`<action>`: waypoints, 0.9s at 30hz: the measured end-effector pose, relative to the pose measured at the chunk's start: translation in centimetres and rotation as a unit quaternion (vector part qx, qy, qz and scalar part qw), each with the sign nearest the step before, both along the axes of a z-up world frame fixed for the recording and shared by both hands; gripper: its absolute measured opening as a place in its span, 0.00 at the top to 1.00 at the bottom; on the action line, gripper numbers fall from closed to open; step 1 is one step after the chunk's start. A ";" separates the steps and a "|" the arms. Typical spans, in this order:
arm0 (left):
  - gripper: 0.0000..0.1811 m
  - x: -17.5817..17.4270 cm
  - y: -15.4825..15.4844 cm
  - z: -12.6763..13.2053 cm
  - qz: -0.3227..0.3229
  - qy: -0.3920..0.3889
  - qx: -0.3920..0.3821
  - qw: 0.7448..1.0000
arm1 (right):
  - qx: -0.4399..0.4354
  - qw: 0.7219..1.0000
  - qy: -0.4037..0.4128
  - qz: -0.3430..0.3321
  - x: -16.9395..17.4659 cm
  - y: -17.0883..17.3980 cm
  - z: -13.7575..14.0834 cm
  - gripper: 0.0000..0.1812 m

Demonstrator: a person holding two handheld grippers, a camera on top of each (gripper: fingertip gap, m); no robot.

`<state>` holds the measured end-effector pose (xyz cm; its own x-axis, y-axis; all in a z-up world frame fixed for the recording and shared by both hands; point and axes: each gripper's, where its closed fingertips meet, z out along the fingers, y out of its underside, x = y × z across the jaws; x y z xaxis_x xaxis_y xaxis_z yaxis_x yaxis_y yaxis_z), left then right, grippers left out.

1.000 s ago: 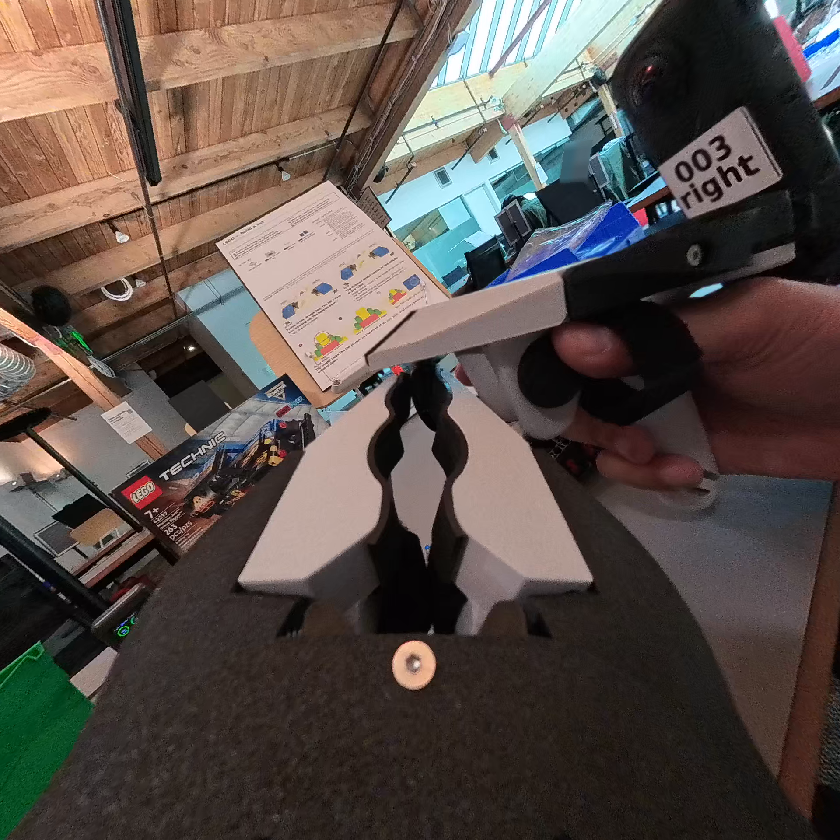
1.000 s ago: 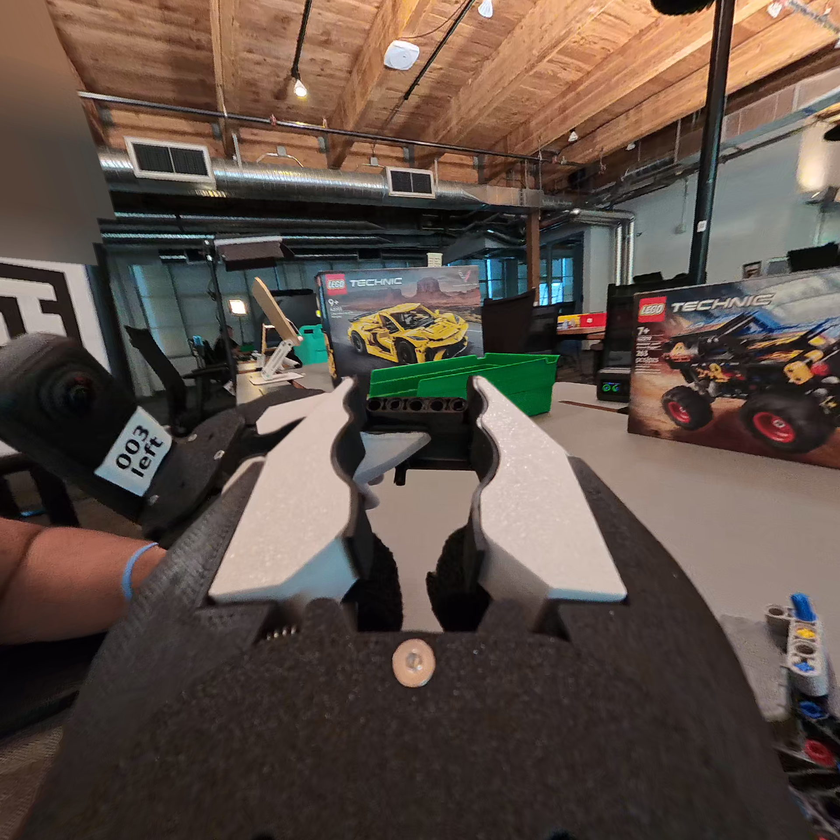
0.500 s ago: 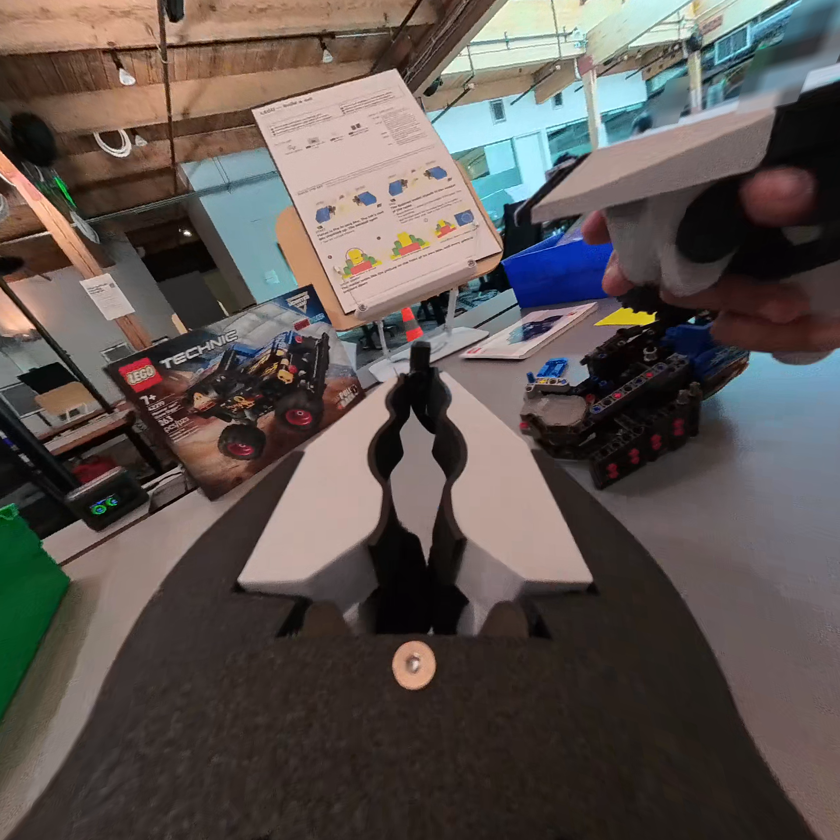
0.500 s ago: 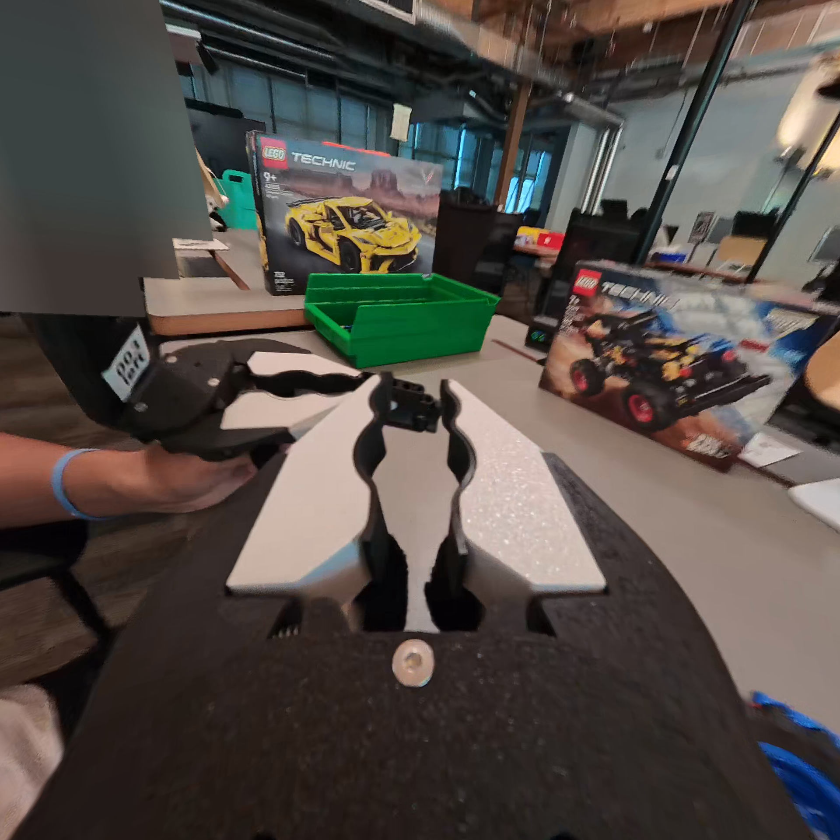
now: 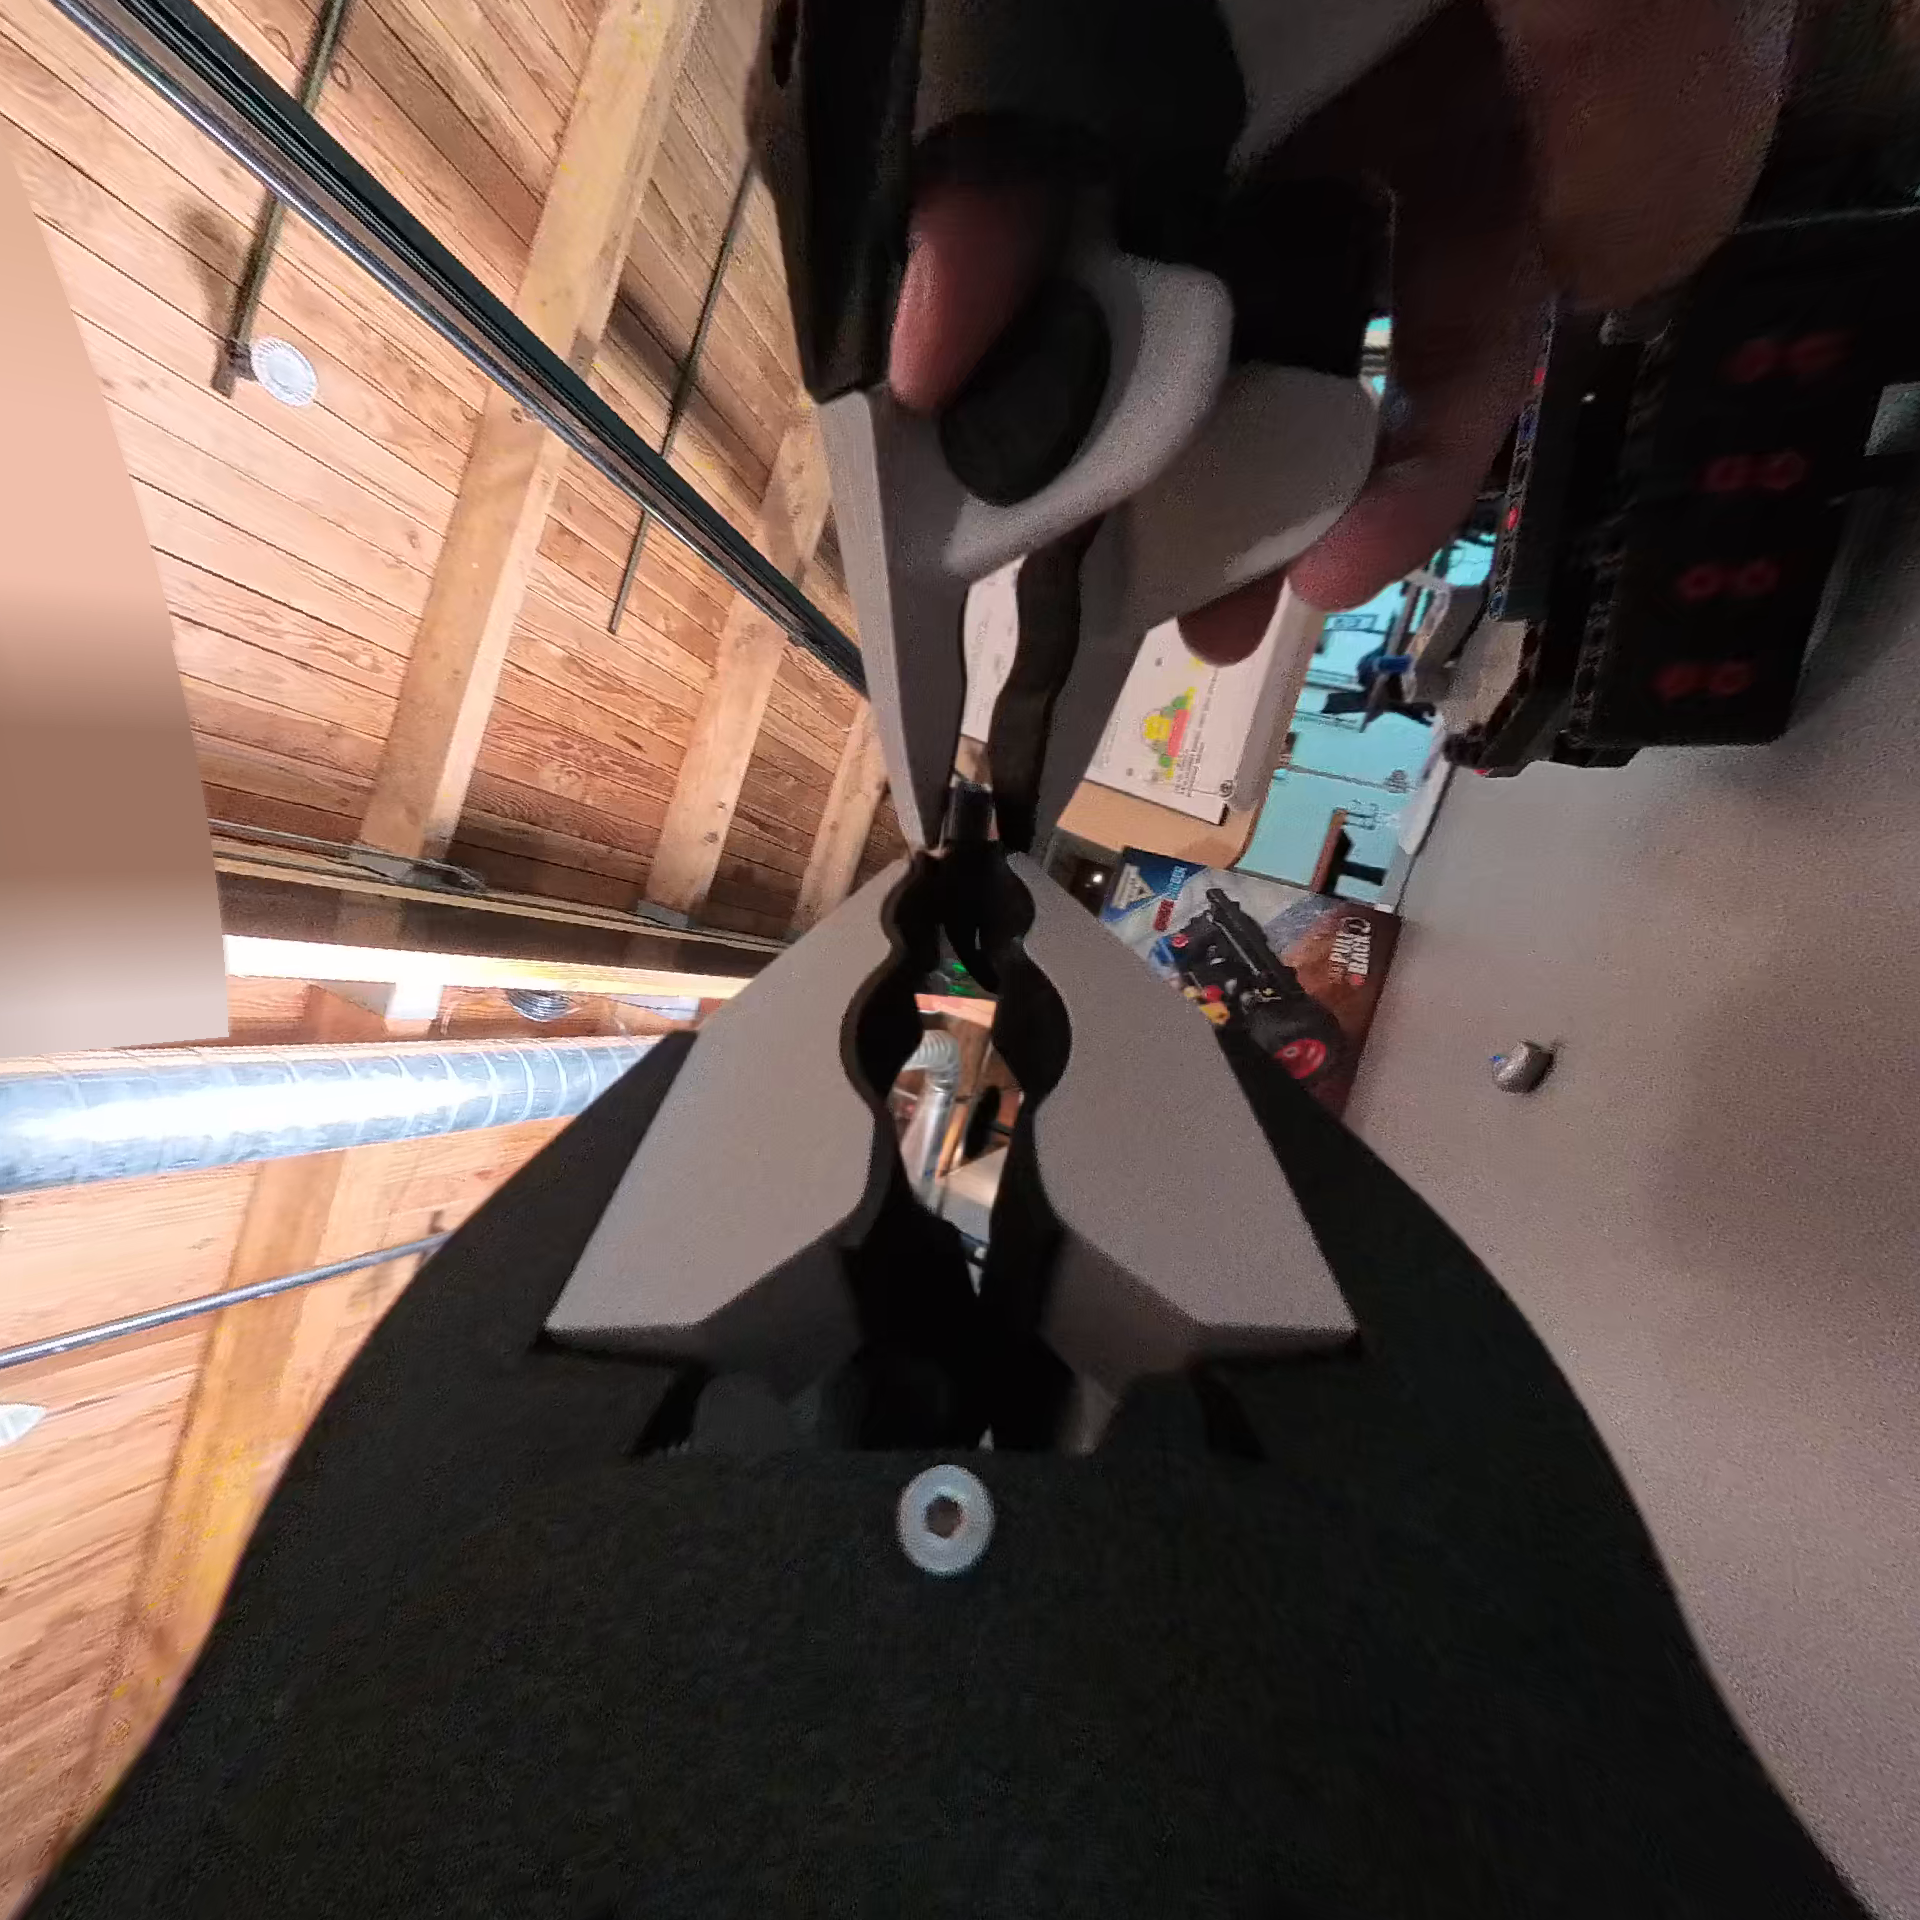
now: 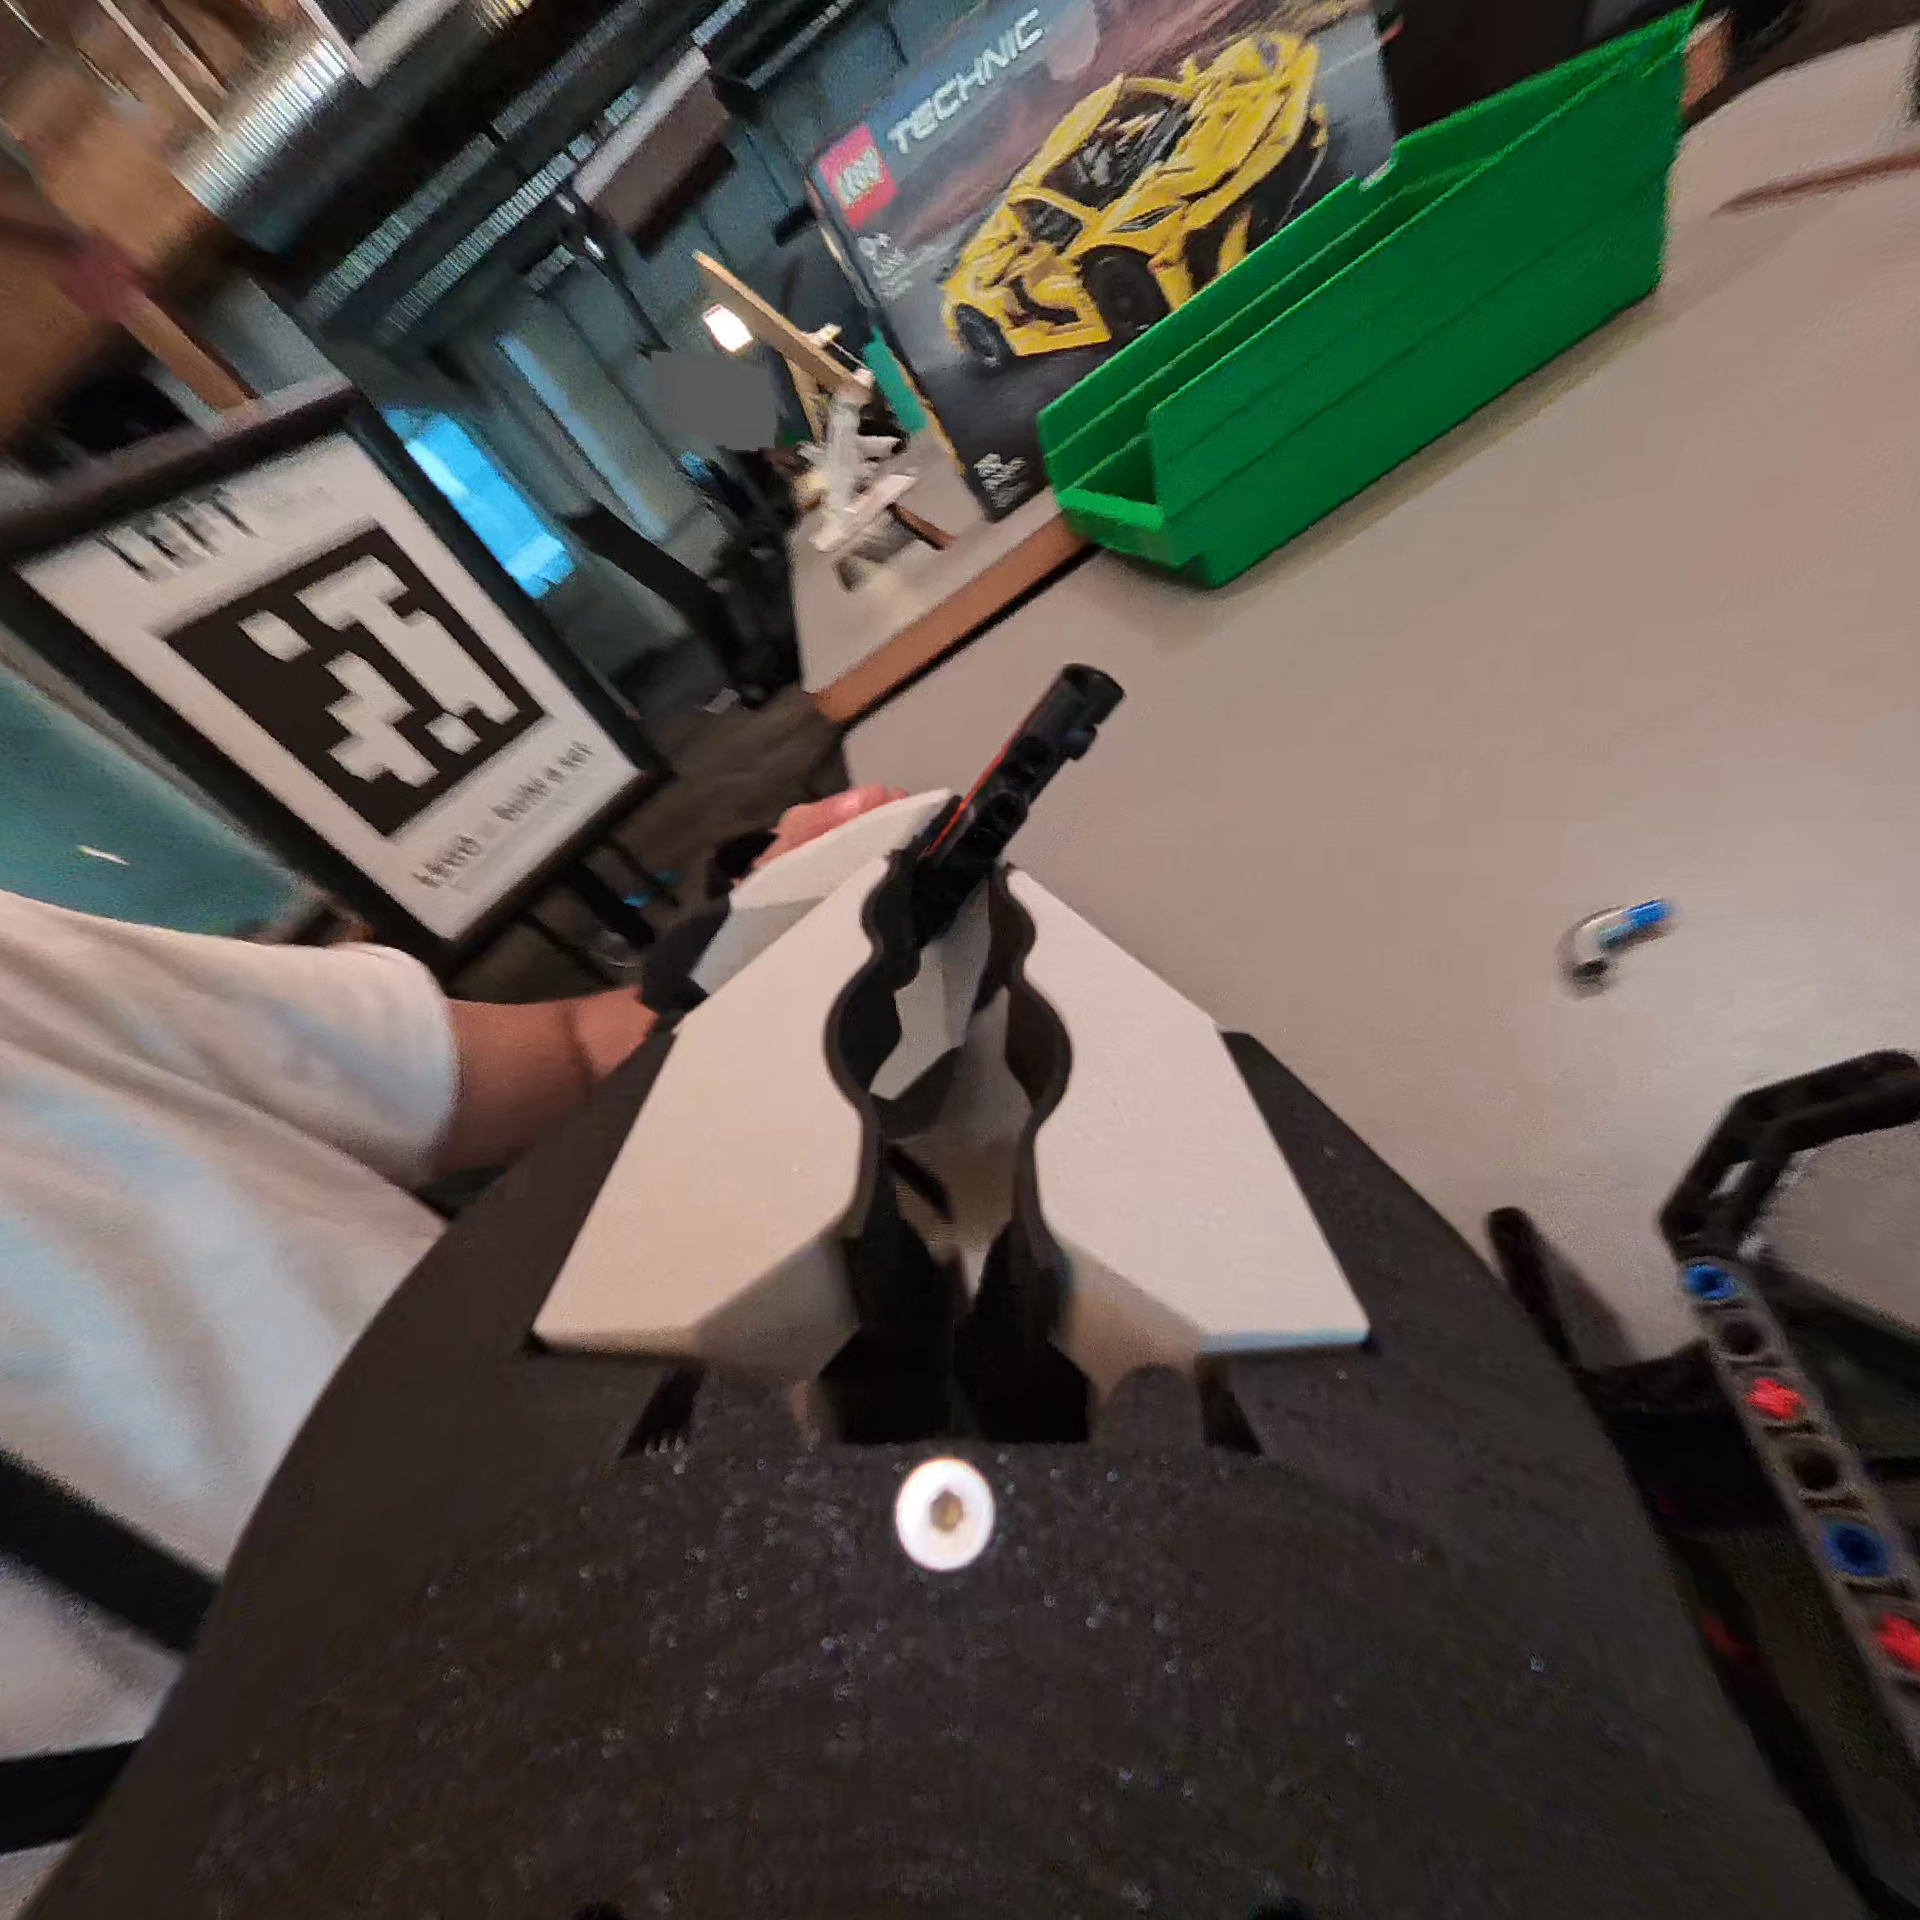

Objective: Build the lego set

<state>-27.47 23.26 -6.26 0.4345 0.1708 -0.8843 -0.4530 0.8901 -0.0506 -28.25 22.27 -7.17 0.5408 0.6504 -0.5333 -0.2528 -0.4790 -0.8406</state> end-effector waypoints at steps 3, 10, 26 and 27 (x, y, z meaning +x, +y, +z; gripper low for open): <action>0.96 -0.1 -0.5 0.2 -0.002 -0.004 0.027 1.000 | -0.047 0.996 0.066 0.046 -0.1 -0.8 0.3 0.95; 0.96 -0.5 -0.4 -0.2 -0.026 0.015 0.012 0.999 | -0.080 0.984 0.142 0.071 -0.4 -0.9 -0.2 0.96; 0.97 -1.0 0.0 -0.3 -0.030 0.018 0.011 0.999 | -0.116 0.978 0.145 0.091 -1.4 -1.3 -0.3 0.95; 0.97 -0.9 -0.2 -0.4 -0.029 0.021 0.019 0.999 | -0.122 0.979 0.129 0.096 -1.6 -1.5 -0.7 0.95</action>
